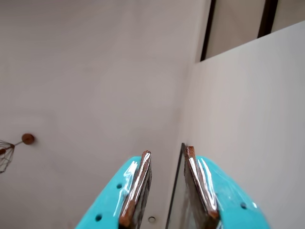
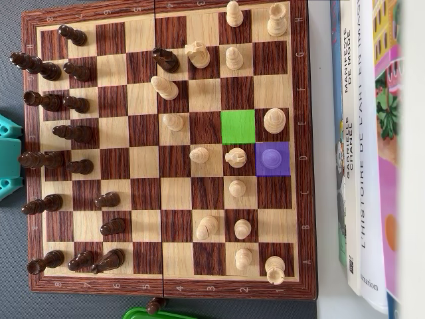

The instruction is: Play chess

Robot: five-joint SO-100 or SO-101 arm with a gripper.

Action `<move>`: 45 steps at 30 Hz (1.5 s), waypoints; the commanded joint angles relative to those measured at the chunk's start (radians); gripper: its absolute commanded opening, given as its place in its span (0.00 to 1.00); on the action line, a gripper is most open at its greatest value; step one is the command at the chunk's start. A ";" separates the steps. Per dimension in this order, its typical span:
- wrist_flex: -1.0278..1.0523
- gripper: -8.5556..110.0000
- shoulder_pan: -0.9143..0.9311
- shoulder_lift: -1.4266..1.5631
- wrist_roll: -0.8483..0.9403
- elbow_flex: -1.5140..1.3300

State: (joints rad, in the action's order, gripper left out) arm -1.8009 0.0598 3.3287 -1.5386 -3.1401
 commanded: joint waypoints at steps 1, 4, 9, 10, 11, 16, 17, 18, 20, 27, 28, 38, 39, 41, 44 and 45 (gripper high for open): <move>-0.003 0.17 -0.009 -0.006 0.003 -0.020; -0.003 0.17 -0.005 -0.006 0.003 -0.020; -0.003 0.17 -0.002 -0.006 0.003 -0.020; -0.003 0.17 -0.002 -0.006 0.003 -0.020; -0.003 0.17 -0.002 -0.006 0.003 -0.020; 0.002 0.17 -0.011 -0.017 0.003 -0.020; 0.002 0.17 -0.011 -0.018 0.003 -0.020; 0.003 0.17 -0.011 -0.018 0.005 -0.020; 0.005 0.17 -0.011 -0.020 0.005 -0.015; 0.199 0.17 -0.011 -0.021 0.005 0.083; 0.239 0.17 -0.011 -0.021 0.005 0.101; 0.465 0.17 -0.012 -0.195 0.005 0.259; 0.466 0.17 -0.012 -0.227 0.005 0.282; 0.468 0.17 -0.012 -0.279 0.005 0.316; 0.471 0.17 -0.012 -0.319 0.006 0.344; 0.485 0.17 -0.012 -0.324 0.006 0.348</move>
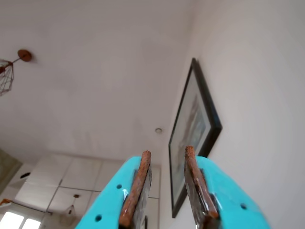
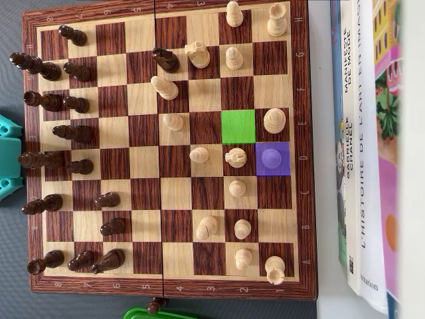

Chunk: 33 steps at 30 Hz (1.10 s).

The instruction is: Play chess

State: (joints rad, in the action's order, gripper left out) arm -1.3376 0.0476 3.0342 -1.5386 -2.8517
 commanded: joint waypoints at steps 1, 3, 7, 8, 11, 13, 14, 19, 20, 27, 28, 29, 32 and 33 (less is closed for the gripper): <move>0.044 0.17 -0.002 -0.029 0.006 0.063; 0.117 0.17 -0.009 -0.029 0.006 0.071; 0.282 0.17 -0.041 -0.038 0.006 0.123; 0.325 0.17 -0.041 -0.040 0.006 0.140; 0.451 0.17 -0.041 -0.055 0.005 0.179; 0.523 0.17 -0.043 -0.086 0.005 0.199; 0.555 0.17 -0.043 -0.101 0.005 0.212; 0.712 0.17 -0.043 -0.155 0.005 0.285; 0.746 0.17 -0.043 -0.166 0.005 0.299; 1.029 0.17 -0.043 -0.221 0.005 0.373; 1.075 0.17 -0.043 -0.229 0.005 0.383; 1.126 0.17 -0.043 -0.238 0.005 0.396; 1.284 0.17 -0.043 -0.267 0.005 0.436; 1.336 0.17 -0.043 -0.279 0.005 0.453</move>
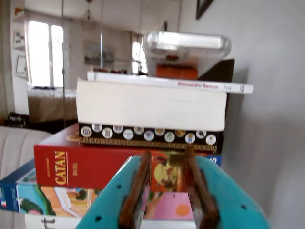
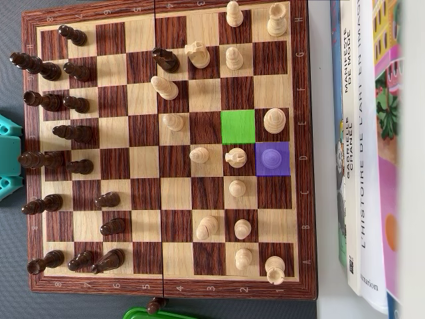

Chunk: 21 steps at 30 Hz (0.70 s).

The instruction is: Play chess

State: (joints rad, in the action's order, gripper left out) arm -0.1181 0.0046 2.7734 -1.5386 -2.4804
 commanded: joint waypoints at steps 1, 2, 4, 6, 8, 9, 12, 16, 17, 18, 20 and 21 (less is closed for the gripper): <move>0.167 0.17 0.000 -0.029 0.005 0.098; 0.218 0.17 0.000 -0.041 0.005 0.115; 0.314 0.17 0.000 -0.067 0.005 0.146; 0.408 0.17 0.000 -0.097 0.005 0.172; 0.486 0.17 0.000 -0.126 0.000 0.201; 0.518 0.17 0.000 -0.141 -0.002 0.216; 0.598 0.17 0.000 -0.193 -0.005 0.259; 0.698 0.17 0.000 -0.296 -0.005 0.341; 0.727 0.17 0.000 -0.325 -0.005 0.368; 0.758 0.17 0.002 -0.356 -0.006 0.397; 0.810 0.17 0.002 -0.422 -0.006 0.456; 0.831 0.17 0.002 -0.457 -0.006 0.486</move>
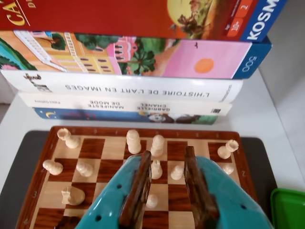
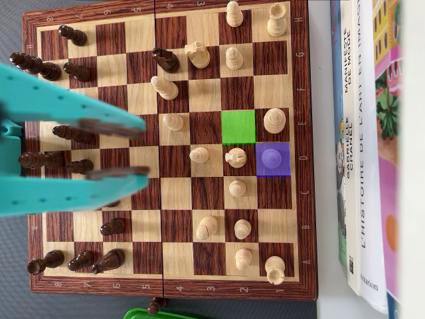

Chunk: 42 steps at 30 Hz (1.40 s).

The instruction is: Play chess

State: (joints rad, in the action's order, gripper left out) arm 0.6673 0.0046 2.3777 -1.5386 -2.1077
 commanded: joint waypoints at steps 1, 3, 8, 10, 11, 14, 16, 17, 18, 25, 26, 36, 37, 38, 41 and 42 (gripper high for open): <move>0.066 0.17 0.002 -0.100 -0.008 0.146; 0.106 0.17 0.002 -0.173 -0.012 0.213; 0.213 0.17 0.006 -0.362 -0.103 0.374; 0.221 0.17 0.006 -0.433 -0.106 0.425; 0.221 0.17 0.006 -0.468 -0.107 0.449; 0.222 0.17 0.006 -0.578 -0.130 0.528; 0.222 0.17 0.003 -0.653 -0.158 0.580; 0.222 0.17 0.003 -0.690 -0.164 0.607; 0.222 0.17 0.003 -0.726 -0.170 0.637; 0.229 0.21 0.012 -0.902 -0.175 0.795; 0.242 0.21 0.012 -0.919 -0.176 0.815; 0.383 0.21 0.009 -1.072 -0.175 0.957; 0.383 0.21 0.009 -1.085 -0.175 0.963; 0.383 0.21 0.009 -1.097 -0.175 0.971; 0.383 0.21 0.009 -1.126 -0.176 0.988; 0.383 0.21 0.009 -1.135 -0.176 0.994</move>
State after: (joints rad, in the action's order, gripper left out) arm 1.0477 0.0046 1.2395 -1.7073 -1.1766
